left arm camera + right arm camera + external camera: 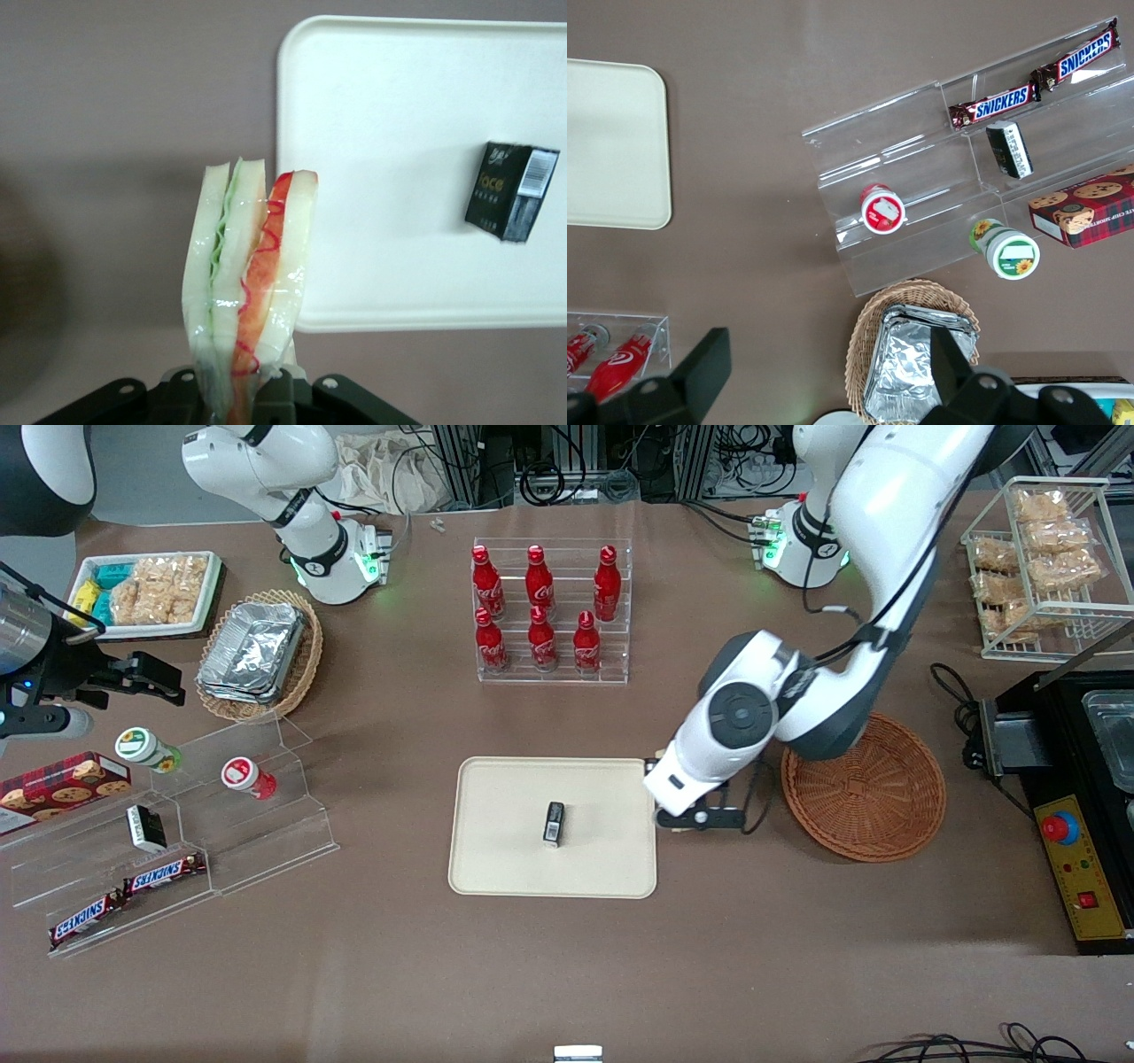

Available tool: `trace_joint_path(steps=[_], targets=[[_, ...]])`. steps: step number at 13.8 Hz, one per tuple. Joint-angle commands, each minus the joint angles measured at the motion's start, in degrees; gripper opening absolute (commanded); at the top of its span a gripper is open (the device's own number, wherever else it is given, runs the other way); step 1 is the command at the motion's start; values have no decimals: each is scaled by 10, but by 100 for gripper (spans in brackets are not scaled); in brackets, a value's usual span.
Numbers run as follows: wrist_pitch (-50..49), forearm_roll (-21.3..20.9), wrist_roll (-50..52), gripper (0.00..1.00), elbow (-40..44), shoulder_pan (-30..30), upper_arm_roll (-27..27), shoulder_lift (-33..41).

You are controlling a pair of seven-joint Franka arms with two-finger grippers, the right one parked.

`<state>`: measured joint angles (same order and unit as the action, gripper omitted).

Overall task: Place sandwich from basket to tray
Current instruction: 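Lift the sandwich and carry it with the left gripper over the white tray, then lower the sandwich onto the tray beside the black box and open the left gripper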

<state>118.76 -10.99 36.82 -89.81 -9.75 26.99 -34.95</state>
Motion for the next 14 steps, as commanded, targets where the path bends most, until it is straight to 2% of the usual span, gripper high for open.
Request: trace_joint_path(steps=[1, 4, 6, 7, 8, 9, 12, 14], targets=[[36, -22, 15, 0, 61, -16, -1, -71], [88, -25, 20, 0, 65, -23, -2, -107], [97, -57, 18, 0, 65, -23, -2, -125], [100, -75, 18, 18, 64, -22, -2, -131], [107, -81, 16, 68, 64, -22, -2, -136], [116, -88, 13, 100, 63, -23, -3, -136], [115, -72, 25, 100, 62, -11, 1, -103], [114, -34, 29, 100, 61, -10, -2, -66]])
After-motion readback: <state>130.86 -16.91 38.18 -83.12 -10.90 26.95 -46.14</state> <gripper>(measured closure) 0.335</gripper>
